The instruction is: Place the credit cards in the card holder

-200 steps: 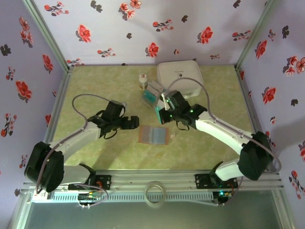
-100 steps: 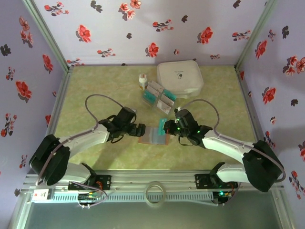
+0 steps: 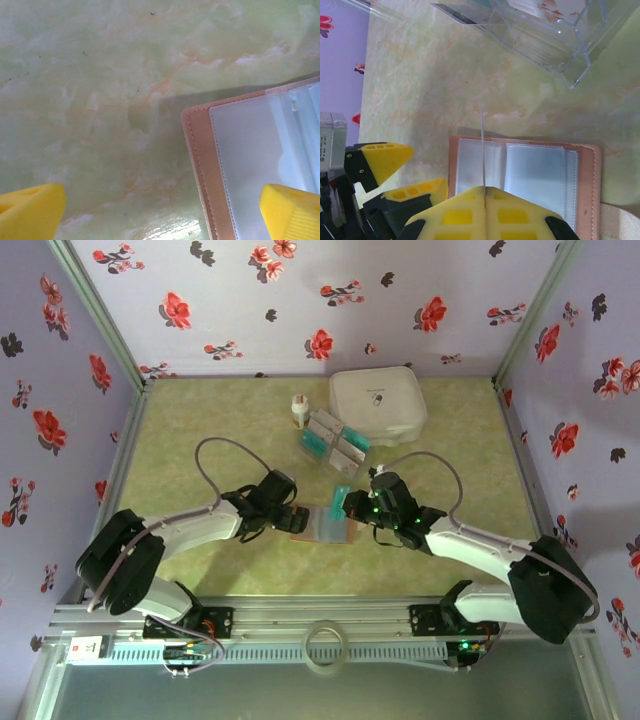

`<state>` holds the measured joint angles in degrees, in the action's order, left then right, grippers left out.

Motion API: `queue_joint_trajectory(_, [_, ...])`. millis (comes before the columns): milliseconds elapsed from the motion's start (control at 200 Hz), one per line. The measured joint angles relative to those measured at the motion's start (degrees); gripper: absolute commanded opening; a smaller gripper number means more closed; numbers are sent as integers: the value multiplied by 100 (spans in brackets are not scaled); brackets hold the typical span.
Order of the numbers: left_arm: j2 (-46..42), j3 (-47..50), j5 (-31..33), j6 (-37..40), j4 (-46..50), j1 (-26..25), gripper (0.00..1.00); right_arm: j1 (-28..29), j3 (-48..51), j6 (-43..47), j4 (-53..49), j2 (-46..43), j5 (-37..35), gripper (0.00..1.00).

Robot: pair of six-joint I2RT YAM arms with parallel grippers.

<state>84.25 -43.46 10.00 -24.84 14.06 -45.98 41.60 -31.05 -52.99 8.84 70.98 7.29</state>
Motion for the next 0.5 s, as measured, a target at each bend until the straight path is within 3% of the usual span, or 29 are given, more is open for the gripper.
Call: queue_joint_trajectory(500, [271,0,179,111,-87,-7,100,127,332,-17,1329,866,345,0])
